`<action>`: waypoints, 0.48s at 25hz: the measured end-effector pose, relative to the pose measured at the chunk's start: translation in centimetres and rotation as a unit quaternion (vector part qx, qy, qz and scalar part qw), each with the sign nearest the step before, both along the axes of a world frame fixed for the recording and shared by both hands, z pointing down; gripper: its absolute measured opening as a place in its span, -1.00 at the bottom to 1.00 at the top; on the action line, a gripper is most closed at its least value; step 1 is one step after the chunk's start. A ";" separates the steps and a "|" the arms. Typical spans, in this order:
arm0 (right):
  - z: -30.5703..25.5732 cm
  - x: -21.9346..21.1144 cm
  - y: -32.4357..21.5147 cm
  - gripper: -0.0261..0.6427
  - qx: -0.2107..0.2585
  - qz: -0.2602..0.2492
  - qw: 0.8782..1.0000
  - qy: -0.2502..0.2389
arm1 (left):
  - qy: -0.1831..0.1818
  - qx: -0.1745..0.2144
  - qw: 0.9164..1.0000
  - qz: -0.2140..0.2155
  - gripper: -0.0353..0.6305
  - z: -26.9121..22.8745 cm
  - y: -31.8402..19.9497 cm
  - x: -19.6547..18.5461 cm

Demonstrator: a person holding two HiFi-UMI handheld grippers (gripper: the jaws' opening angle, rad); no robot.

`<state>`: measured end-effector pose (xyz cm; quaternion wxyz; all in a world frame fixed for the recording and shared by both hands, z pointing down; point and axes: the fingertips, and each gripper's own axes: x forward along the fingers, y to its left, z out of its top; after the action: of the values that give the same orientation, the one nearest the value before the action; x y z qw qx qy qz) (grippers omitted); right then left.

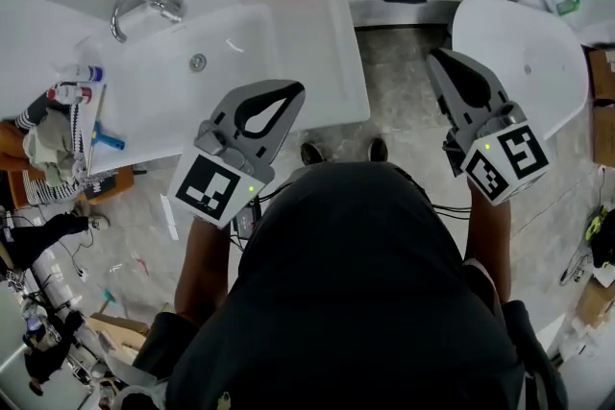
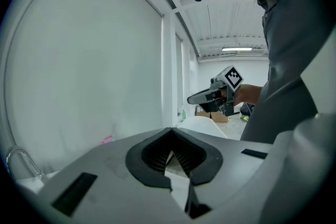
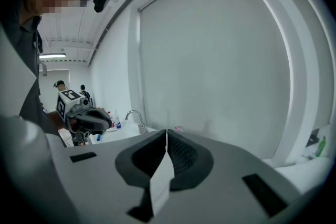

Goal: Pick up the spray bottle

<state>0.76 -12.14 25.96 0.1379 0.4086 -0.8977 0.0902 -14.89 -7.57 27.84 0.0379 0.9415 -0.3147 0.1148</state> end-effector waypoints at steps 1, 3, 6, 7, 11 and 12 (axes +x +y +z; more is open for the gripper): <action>0.0 -0.4 0.1 -0.89 -0.001 -0.001 1.000 0.001 | 0.001 -0.001 1.000 0.001 -0.88 0.1 0.0 -0.3; -0.1 -1.2 0.2 -0.89 -0.001 -0.005 1.000 0.003 | 0.002 -0.003 1.000 0.000 -0.88 0.3 0.1 -1.0; -0.4 -2.0 0.0 -0.89 0.000 -0.009 1.000 0.009 | 0.006 -0.006 1.000 -0.005 -0.88 0.5 0.1 -1.9; -0.4 -2.2 -0.1 -0.89 0.000 -0.009 1.000 0.012 | 0.009 -0.007 1.000 -0.007 -0.88 0.5 0.0 -2.1; -0.9 -2.7 -0.6 -0.89 0.002 -0.009 1.000 0.019 | 0.021 -0.013 1.000 -0.011 -0.88 0.6 -0.1 -2.7; -0.9 -2.8 -0.7 -0.89 0.002 -0.009 1.000 0.020 | 0.018 -0.014 1.000 -0.009 -0.88 0.8 -0.2 -2.8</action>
<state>-2.03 -12.88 25.04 0.1557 0.4026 -0.8985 0.0795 -17.65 -7.81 28.63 0.0580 0.9399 -0.3209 0.1014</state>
